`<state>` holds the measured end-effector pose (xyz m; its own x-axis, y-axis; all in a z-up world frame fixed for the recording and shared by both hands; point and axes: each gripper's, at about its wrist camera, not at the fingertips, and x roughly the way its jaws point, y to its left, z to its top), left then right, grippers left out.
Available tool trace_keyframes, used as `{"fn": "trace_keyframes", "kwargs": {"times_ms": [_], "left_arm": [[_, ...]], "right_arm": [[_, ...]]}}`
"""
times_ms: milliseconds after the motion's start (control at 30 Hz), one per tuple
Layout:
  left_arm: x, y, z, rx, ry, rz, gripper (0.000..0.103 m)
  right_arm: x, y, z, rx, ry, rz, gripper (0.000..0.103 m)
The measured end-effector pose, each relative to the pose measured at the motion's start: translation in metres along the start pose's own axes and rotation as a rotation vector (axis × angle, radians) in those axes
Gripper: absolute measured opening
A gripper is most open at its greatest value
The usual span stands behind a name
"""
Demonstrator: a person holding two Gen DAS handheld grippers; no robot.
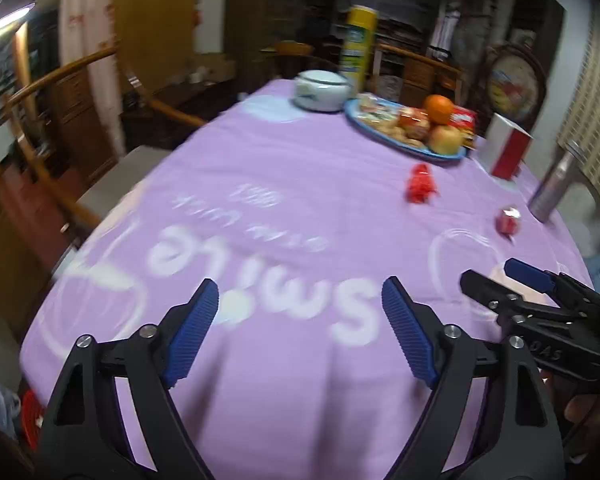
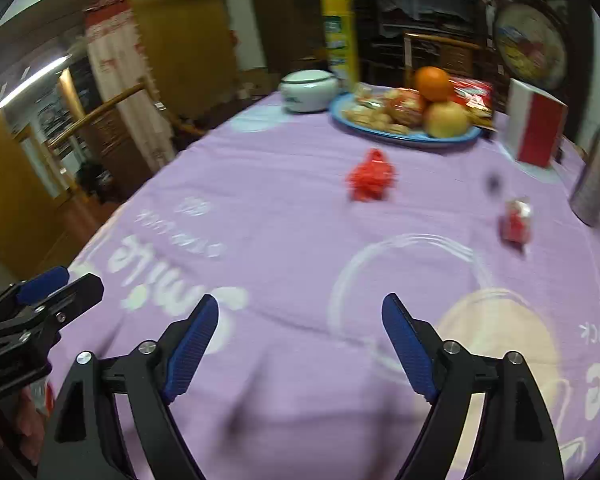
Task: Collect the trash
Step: 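Move both empty tools back over the table toward the cup and tassel, then lower the right tool onto the clear plastic cup and grasp it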
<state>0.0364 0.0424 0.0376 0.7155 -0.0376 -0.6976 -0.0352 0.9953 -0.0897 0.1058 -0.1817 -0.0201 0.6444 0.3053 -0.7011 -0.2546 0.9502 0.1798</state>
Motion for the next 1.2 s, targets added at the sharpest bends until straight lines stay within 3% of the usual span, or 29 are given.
{"fn": "trace_keyframes", "kwargs": {"times_ms": [300,600,800,967,1067,1200], "left_arm": [[0.044,-0.066,0.034,0.103,0.026,-0.068,0.087],[0.092,-0.107,0.061,0.066,0.073,-0.120,0.088],[0.128,-0.113,0.057,0.058,0.120,-0.135,0.088],[0.144,-0.106,0.053,0.083,0.102,-0.125,0.088],[0.145,-0.104,0.053,0.103,0.085,-0.097,0.088],[0.156,-0.099,0.052,0.071,0.131,-0.102,0.088]], "right_arm": [[0.016,-0.059,0.009,0.108,0.016,-0.101,0.086],[0.022,-0.103,0.016,0.203,0.022,-0.208,0.087],[0.031,-0.132,0.019,0.282,0.030,-0.284,0.087],[0.050,-0.151,0.018,0.312,0.058,-0.353,0.087],[0.062,-0.161,0.020,0.327,0.082,-0.363,0.087],[0.070,-0.168,0.029,0.339,0.089,-0.371,0.087]]}}
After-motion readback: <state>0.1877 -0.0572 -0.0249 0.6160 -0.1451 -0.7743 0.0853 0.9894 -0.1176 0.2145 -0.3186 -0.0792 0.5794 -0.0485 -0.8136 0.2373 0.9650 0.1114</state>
